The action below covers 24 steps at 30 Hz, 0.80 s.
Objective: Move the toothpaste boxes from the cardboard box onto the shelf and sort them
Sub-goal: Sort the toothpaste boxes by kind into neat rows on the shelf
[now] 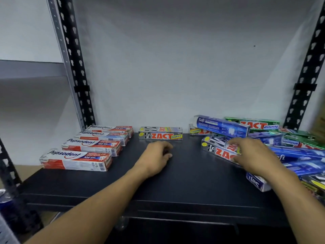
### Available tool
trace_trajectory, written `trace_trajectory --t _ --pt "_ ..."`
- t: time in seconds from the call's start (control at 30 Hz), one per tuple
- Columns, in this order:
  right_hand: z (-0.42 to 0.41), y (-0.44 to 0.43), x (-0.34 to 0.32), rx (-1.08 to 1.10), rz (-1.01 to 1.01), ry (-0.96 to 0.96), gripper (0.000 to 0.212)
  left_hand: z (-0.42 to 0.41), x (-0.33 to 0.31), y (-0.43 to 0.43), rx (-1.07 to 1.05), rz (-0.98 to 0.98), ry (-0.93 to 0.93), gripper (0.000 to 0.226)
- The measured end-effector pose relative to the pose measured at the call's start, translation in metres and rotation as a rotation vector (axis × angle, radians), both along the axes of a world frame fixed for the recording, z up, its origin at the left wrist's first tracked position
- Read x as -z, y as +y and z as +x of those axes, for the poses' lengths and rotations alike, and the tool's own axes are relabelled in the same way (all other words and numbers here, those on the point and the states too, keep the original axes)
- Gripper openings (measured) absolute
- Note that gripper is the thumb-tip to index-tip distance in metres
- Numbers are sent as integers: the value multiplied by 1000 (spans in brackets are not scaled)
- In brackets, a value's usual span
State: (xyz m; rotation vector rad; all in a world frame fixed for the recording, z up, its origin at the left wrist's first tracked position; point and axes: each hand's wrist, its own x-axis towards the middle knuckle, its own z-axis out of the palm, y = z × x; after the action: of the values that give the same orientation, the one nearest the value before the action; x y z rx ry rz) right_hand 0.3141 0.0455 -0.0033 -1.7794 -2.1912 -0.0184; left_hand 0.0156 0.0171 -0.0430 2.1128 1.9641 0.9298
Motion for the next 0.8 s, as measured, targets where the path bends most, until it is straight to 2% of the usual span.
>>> trace_trajectory --t 0.1,0.27,0.33,0.43,0.53,0.67,0.8 --pt "-4 -2 -2 -121 59 72 56 0 -1 -3 63 3 -98 47" --pt "-23 -5 -5 -283 155 191 55 -3 -4 -8 134 21 -372 89" --pt "-31 -4 -5 -347 146 274 54 -5 -7 -9 156 9 -473 97" --pt "-46 -6 -1 -414 118 422 53 -7 -10 -10 155 29 -598 82" --pt "-65 -3 5 -445 118 487 51 -6 -16 -16 102 84 -684 62" --pt "-83 5 11 -425 45 493 53 -8 -14 -14 -6 97 -668 55" --pt "-91 18 14 -355 10 470 74 -10 -11 -13 -104 109 -620 41"
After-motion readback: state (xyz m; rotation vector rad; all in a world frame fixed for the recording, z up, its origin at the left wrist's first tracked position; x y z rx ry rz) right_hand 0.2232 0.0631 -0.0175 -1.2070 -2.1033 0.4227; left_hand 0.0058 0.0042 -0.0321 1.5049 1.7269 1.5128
